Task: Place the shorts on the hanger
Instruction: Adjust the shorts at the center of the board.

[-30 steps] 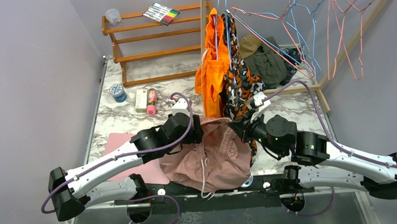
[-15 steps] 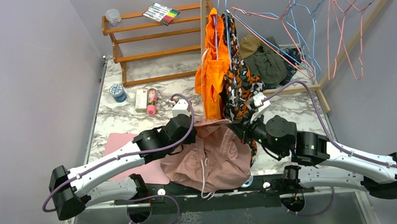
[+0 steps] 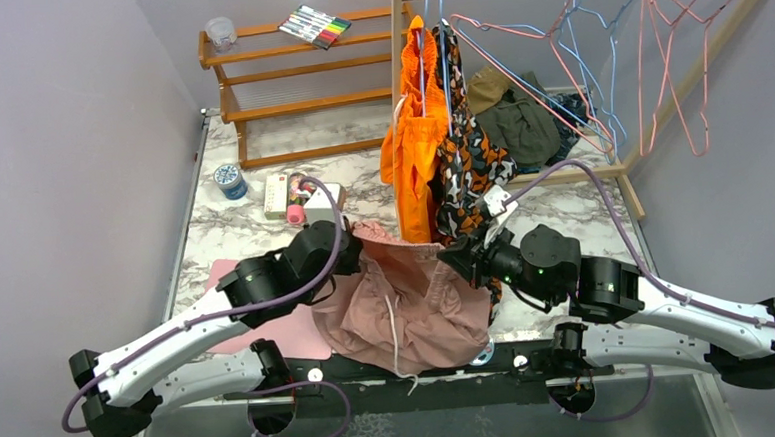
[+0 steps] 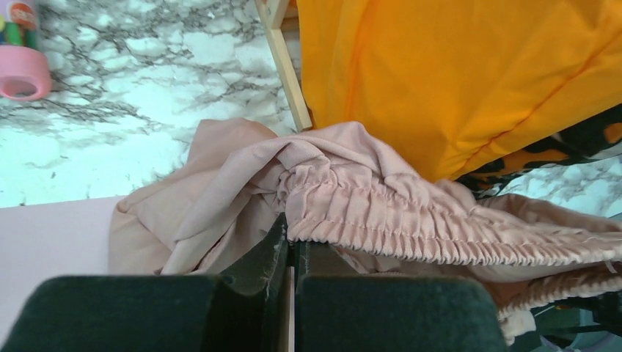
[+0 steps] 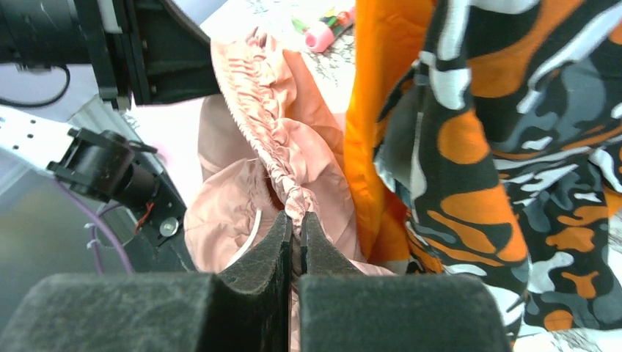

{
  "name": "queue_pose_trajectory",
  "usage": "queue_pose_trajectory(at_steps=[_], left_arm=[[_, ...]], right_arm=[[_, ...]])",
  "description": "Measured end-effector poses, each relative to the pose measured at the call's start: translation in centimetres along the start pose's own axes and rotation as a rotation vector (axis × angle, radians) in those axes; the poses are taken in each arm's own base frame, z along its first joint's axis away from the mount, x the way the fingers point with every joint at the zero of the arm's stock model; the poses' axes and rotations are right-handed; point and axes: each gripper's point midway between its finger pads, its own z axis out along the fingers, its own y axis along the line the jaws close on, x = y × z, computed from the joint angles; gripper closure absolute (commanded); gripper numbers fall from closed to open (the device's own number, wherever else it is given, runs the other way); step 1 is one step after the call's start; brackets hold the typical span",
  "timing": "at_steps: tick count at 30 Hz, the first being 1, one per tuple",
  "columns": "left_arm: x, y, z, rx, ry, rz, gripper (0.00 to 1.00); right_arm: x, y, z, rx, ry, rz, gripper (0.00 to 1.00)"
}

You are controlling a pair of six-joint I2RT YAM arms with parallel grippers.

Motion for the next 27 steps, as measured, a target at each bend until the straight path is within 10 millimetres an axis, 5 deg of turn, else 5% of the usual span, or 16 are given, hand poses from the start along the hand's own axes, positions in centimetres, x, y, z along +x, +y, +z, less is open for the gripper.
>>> queue_pose_trajectory(at_steps=[13,21,27], left_arm=[[-3.6,1.4,-4.5,0.024,-0.110,-0.050,1.00],[-4.1,2.2,-5.3,0.012,-0.137,-0.059,1.00],[-5.0,2.3,-5.0,-0.038,-0.139,-0.038,1.00]], right_arm=[[0.7,4.3,1.4,-0.200,0.049,-0.025,0.78],[1.0,4.0,1.3,-0.190,0.066,-0.027,0.47],[1.5,3.0,-0.1,-0.167,0.091,-0.030,0.44]])
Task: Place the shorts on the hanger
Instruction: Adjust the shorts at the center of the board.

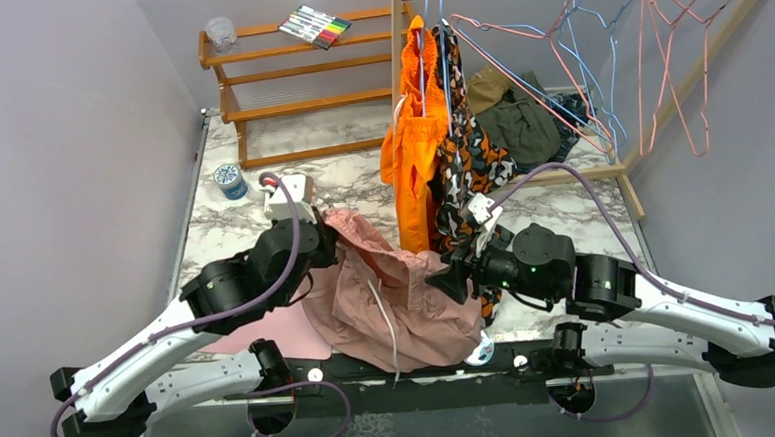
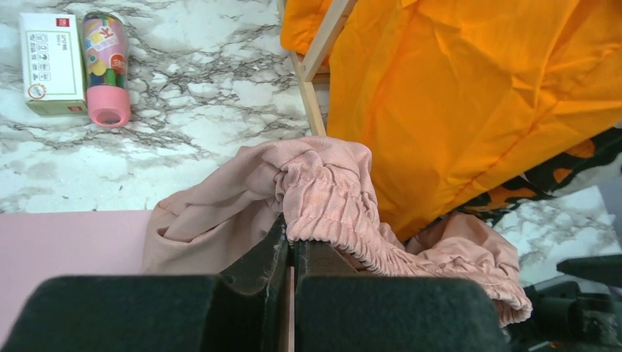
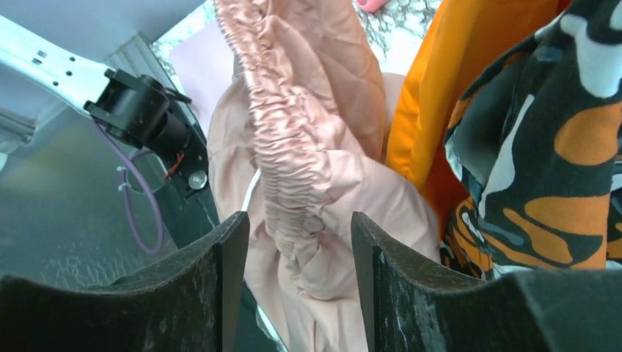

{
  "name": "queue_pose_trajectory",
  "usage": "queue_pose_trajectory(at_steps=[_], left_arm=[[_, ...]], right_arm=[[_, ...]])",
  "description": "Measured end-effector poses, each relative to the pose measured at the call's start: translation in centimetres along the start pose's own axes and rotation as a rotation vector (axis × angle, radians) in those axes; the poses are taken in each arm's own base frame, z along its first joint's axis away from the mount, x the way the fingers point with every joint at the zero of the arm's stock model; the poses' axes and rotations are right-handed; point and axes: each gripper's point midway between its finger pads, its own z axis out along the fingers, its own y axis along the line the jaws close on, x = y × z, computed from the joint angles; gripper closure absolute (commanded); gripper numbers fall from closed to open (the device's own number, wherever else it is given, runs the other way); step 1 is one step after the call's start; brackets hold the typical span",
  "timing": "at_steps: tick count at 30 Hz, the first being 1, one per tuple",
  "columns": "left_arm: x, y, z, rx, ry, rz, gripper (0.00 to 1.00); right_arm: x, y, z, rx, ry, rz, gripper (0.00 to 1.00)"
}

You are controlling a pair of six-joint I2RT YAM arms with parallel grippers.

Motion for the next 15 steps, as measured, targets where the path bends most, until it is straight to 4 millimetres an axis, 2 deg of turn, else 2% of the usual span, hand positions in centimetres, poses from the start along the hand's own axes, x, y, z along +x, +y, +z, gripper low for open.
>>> queue_pose_trajectory(at_steps=[5,9,15], left_arm=[[0.5,-0.6,1.9,-0.067,0.035,0.059,1.00],[1.6,-0.6,3.4,-0.114,0.071,0.104,1.00],[1.1,-0.8,3.8,-0.137,0.060,0.108,1.00]], right_arm=[[0.9,0.3,-0.3,-0.010,0.072,-0.004,0.44],[1.7,1.2,0.6,-0.036,0.150,0.002,0.43],[4.5,0.6,2.0,0.019,0.245,0.049,0.41]])
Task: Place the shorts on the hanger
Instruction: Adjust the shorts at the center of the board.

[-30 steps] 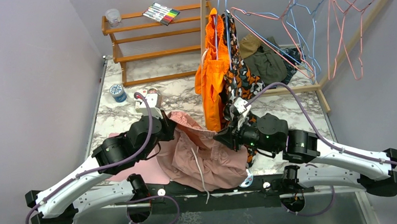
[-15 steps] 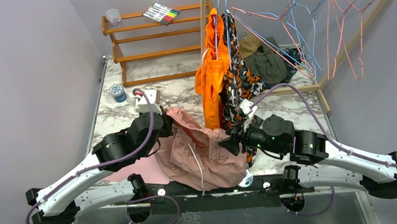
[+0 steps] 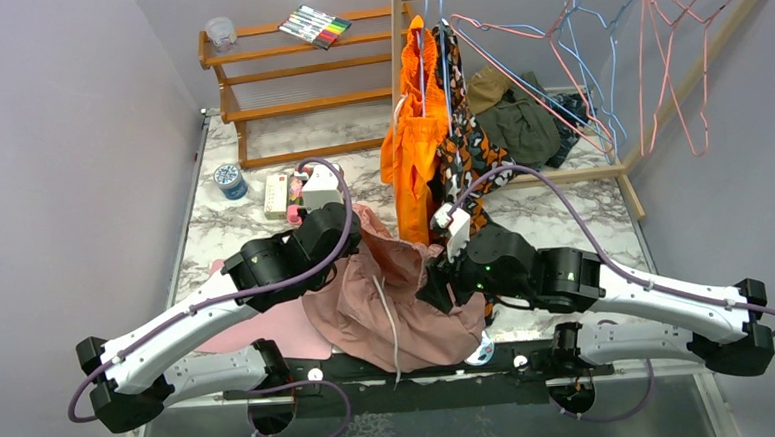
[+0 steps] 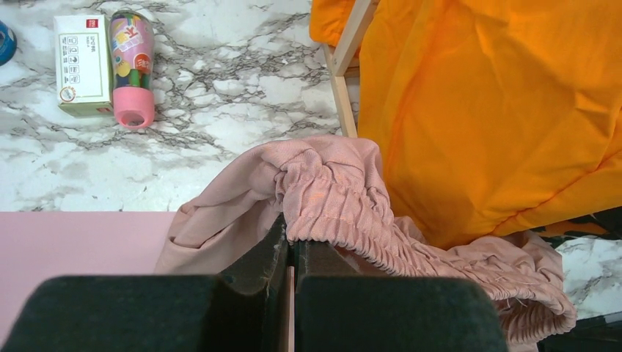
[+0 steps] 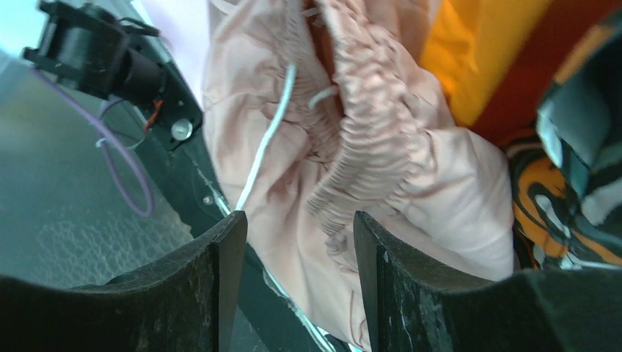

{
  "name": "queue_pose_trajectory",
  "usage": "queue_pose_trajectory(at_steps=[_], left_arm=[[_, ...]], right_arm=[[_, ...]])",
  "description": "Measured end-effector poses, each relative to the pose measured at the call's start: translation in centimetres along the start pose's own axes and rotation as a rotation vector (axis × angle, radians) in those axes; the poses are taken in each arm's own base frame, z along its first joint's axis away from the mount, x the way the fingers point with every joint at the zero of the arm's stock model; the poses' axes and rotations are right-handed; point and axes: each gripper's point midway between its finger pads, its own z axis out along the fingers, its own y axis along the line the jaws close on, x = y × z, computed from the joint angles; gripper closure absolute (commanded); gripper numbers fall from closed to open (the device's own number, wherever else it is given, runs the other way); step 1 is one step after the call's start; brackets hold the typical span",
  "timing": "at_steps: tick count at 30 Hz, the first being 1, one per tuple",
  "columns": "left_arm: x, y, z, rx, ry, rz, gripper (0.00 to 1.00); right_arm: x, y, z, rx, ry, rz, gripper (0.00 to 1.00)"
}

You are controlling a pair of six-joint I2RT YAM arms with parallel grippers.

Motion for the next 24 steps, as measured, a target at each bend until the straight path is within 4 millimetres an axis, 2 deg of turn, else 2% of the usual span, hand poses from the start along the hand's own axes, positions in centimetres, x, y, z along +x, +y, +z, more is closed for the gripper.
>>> queue_pose_trajectory(at_steps=[7,11,20,24], left_arm=[[-0.3,0.2,0.1,-0.016,-0.013,-0.015,1.00],[-0.3,0.2,0.1,-0.019,-0.015,-0.017,1.00],[-0.3,0.2,0.1,-0.020,-0.015,-0.017,1.00],[-0.3,0.2,0.1,-0.020,-0.015,-0.017,1.00]], right_arm=[[1.6,-2.7,1.2,0.156,0.018,0.086,0.35],[1.9,-3.1,1.8,0.194,0.024,0.110,0.31],[2.0,-3.8,3.2,0.258,0.018,0.163,0.33],[2.4,-4.7,3.7,0.314,0.016,0.181,0.38]])
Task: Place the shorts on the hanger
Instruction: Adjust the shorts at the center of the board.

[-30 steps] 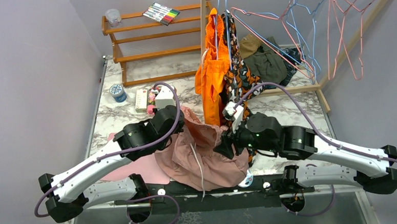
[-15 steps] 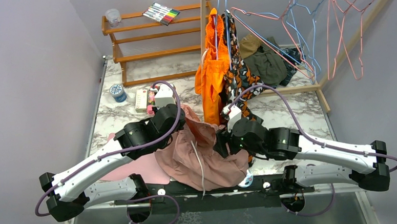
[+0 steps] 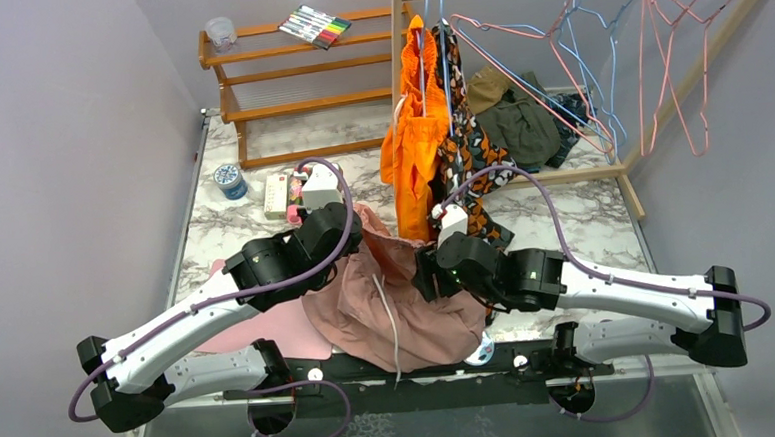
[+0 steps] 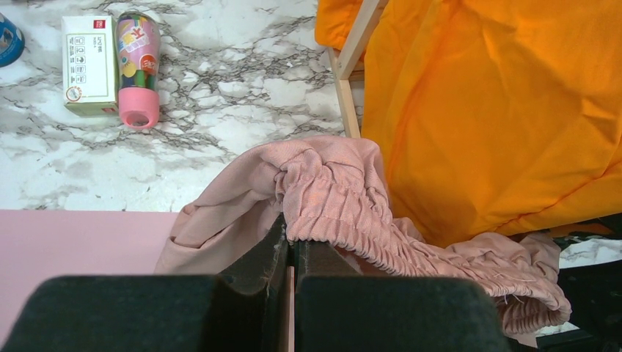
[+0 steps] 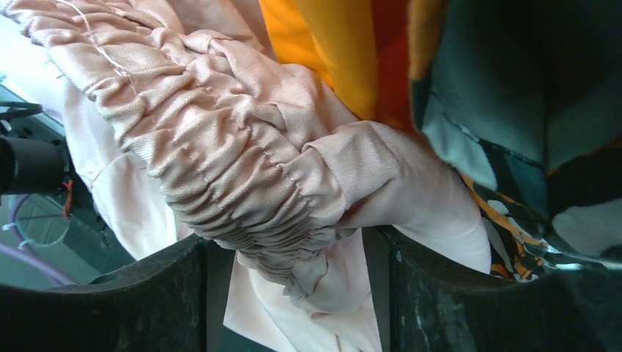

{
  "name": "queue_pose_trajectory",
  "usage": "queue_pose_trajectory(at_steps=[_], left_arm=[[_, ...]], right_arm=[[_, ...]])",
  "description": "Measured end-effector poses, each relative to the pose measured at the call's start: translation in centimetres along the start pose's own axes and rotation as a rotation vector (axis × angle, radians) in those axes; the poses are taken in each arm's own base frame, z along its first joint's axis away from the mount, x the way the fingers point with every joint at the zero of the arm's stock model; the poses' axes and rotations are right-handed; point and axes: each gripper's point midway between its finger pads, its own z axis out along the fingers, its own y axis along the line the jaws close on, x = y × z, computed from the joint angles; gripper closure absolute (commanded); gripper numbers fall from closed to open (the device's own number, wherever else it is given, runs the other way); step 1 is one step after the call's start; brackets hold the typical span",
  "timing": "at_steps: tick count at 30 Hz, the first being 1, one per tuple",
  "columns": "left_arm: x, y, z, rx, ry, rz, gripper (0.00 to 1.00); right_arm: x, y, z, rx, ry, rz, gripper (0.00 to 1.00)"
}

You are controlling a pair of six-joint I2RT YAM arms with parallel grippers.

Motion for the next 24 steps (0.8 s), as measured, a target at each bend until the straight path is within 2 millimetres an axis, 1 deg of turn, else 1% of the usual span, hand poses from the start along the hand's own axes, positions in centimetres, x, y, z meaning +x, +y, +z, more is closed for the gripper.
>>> queue_pose_trajectory(at_steps=[6,8,10,12,14,15,16,21,22,24], left_arm=[[-0.2,0.1,-0.3,0.006,-0.008,-0.008,1.00],[-0.5,0.3,-0.6,0.014,-0.018,-0.017,1.00],[-0.9,0.6,-1.1,0.021,-0.032,-0.030,1.00],[-1.3,1.1,-1.6,0.021,-0.047,-0.039,1.00],[-2.0,1.8,-2.4,0.013,-0.063,-0.040,1.00],[-2.6,2.1,-2.9,0.013,-0.076,-0.043,1.00],[-3.4,2.3,-3.5,0.018,-0.095,-0.055,1.00],[-7.4,3.1,-6.4,0.056,-0.191,-0.119,1.00],[-8.0,3.3,-7.0,0.064,-0.204,-0.126,1.00],[-9.6,3.5,-8.2,0.080,-0.238,-0.142,1.00]], right_arm=[[-0.4,-0.7,0.1,0.041,-0.025,0.017,0.64],[-0.7,-1.1,-0.3,0.050,-0.039,0.011,0.71],[-1.2,-1.4,-1.1,0.050,-0.053,0.000,0.76],[-2.2,-1.3,-2.1,0.040,-0.078,-0.005,0.82],[-3.7,-1.1,-3.3,0.025,-0.112,-0.009,0.90],[-5.4,-0.8,-4.7,0.005,-0.154,-0.007,0.95],[-5.4,-0.8,-4.7,0.005,-0.154,-0.007,0.98],[-9.2,0.1,-7.8,-0.059,-0.256,-0.031,0.99],[-9.8,0.6,-8.3,-0.087,-0.271,-0.045,0.99],[-11.1,2.5,-9.4,-0.189,-0.302,-0.086,0.99]])
